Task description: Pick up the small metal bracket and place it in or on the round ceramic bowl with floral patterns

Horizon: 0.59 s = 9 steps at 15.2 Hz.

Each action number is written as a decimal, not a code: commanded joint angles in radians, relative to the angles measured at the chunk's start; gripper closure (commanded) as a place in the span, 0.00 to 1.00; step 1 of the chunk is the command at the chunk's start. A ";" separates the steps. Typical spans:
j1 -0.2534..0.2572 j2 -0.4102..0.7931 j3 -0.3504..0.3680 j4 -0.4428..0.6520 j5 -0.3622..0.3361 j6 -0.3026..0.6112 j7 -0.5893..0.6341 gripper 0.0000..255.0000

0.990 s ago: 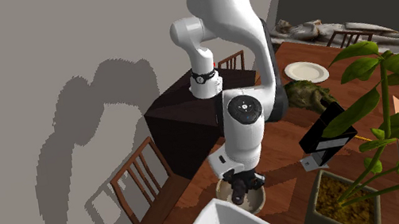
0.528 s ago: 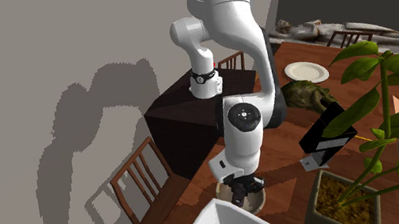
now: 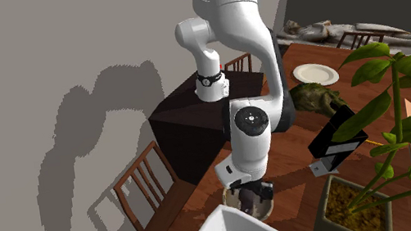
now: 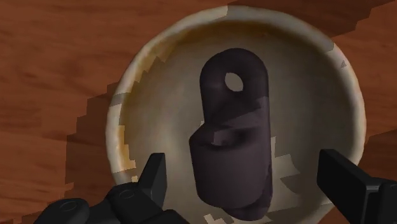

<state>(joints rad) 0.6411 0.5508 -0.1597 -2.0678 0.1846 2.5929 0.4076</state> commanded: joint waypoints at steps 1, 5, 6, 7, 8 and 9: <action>0.000 0.000 0.000 0.000 0.000 0.000 0.000 0.00; 0.014 -0.085 -0.021 -0.012 -0.024 -0.073 0.017 0.00; 0.018 -0.107 -0.025 -0.013 -0.031 -0.093 0.021 0.00; 0.018 -0.107 -0.025 -0.013 -0.031 -0.093 0.021 0.00; 0.018 -0.107 -0.025 -0.013 -0.031 -0.093 0.021 0.00; 0.018 -0.107 -0.025 -0.013 -0.031 -0.093 0.021 0.00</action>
<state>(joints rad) 0.6578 0.4465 -0.1845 -2.0807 0.1542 2.5028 0.4279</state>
